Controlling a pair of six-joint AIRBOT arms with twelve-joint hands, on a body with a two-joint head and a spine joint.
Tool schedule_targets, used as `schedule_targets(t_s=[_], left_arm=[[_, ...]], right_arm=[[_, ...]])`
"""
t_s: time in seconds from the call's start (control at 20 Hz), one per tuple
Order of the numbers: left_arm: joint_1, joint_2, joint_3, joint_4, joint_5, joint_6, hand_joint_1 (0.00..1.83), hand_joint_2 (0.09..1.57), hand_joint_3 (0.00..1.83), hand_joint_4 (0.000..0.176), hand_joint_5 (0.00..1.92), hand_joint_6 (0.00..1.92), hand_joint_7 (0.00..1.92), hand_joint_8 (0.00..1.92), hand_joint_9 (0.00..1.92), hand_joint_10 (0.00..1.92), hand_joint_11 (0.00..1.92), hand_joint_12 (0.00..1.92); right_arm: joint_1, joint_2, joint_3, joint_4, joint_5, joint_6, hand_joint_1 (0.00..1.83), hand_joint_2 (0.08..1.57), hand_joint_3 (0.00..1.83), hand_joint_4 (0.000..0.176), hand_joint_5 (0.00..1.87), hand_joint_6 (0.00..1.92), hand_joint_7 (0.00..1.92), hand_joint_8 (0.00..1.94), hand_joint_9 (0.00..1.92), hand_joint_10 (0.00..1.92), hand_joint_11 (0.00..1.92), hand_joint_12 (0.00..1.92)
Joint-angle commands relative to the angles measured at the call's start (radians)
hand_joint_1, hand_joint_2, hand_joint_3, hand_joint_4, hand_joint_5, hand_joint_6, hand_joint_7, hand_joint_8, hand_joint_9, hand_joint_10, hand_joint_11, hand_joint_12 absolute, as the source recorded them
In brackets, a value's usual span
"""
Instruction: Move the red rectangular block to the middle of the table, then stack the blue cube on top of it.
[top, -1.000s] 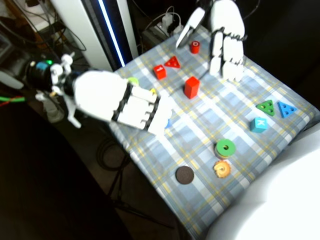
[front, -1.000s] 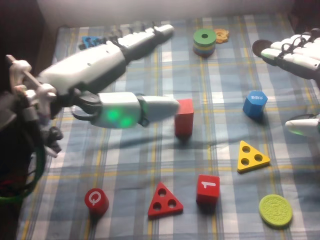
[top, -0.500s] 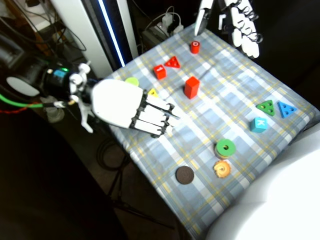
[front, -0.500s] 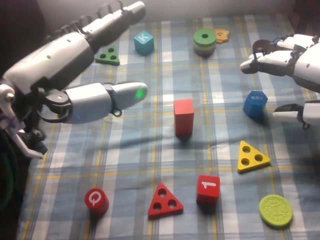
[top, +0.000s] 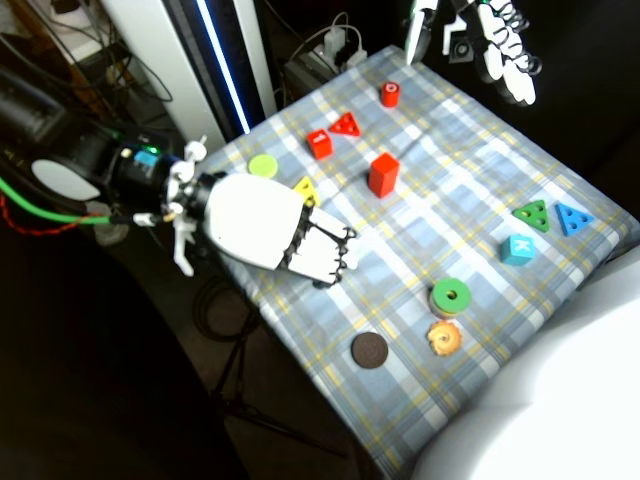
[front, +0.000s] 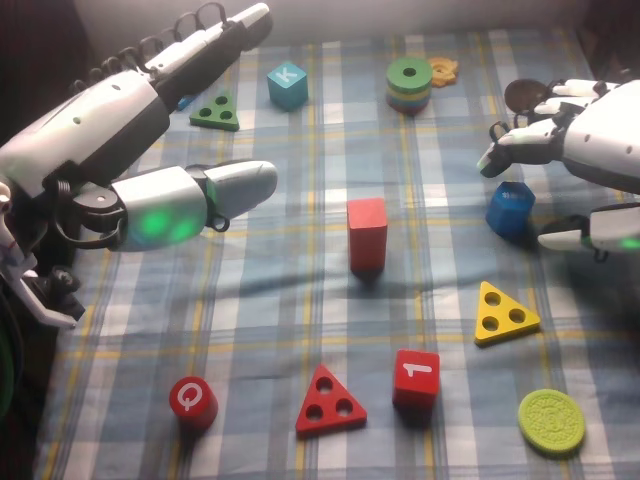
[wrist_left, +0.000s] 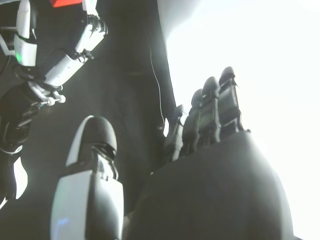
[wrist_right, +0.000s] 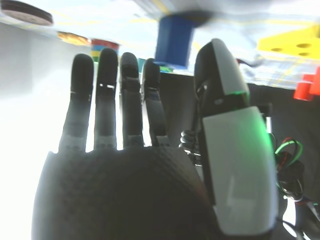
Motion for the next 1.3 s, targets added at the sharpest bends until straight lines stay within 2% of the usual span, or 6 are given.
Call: schedule_targets(t_s=[0.0,0.3,0.5,0.65,1.1,1.25], left_arm=[[-0.007,0.005,-0.002,0.012,-0.125,-0.006,0.54,1.22,0.00,0.115,0.00,0.00,0.00,0.00,0.00,0.00,0.00,0.00],[-0.003,0.005,-0.002,0.008,-0.130,-0.007,0.57,1.22,0.00,0.131,0.00,0.00,0.00,0.00,0.00,0.00,0.00,0.00],[-0.001,0.005,-0.002,0.005,-0.132,-0.008,0.58,1.23,0.00,0.112,0.00,0.00,0.00,0.00,0.00,0.00,0.00,0.00],[-0.001,0.005,-0.002,0.003,-0.132,-0.008,0.55,1.24,0.00,0.126,0.00,0.00,0.00,0.00,0.00,0.00,0.00,0.00],[0.005,0.005,-0.002,-0.003,-0.139,-0.010,0.64,1.22,0.00,0.088,0.00,0.00,0.00,0.00,0.00,0.00,0.00,0.00],[0.007,0.005,-0.002,-0.004,-0.140,-0.010,0.62,1.22,0.00,0.080,0.00,0.00,0.00,0.00,0.00,0.00,0.00,0.00]], right_arm=[[0.018,-0.010,0.008,0.002,0.096,0.004,0.94,1.13,0.00,0.000,0.30,0.50,0.41,0.74,0.17,1.10,0.00,1.65],[0.026,-0.034,0.027,0.001,0.084,0.004,0.95,1.12,0.00,0.000,0.31,0.62,0.47,0.70,0.20,1.00,0.00,1.63],[0.034,-0.053,0.040,0.001,0.075,0.004,0.97,1.14,0.00,0.000,0.36,0.76,0.58,0.62,0.24,1.06,0.00,1.71],[0.034,-0.056,0.042,0.001,0.072,0.004,1.13,1.26,0.00,0.000,0.59,1.50,0.80,1.29,0.32,1.36,0.00,1.92],[0.076,-0.052,0.020,-0.057,0.079,0.004,1.18,1.24,0.00,0.000,0.71,1.26,0.81,1.47,0.38,1.64,0.00,1.92],[0.102,-0.050,0.003,-0.106,0.088,0.024,1.17,1.24,0.00,0.000,0.68,1.33,0.85,1.37,0.40,1.43,0.00,1.88]])
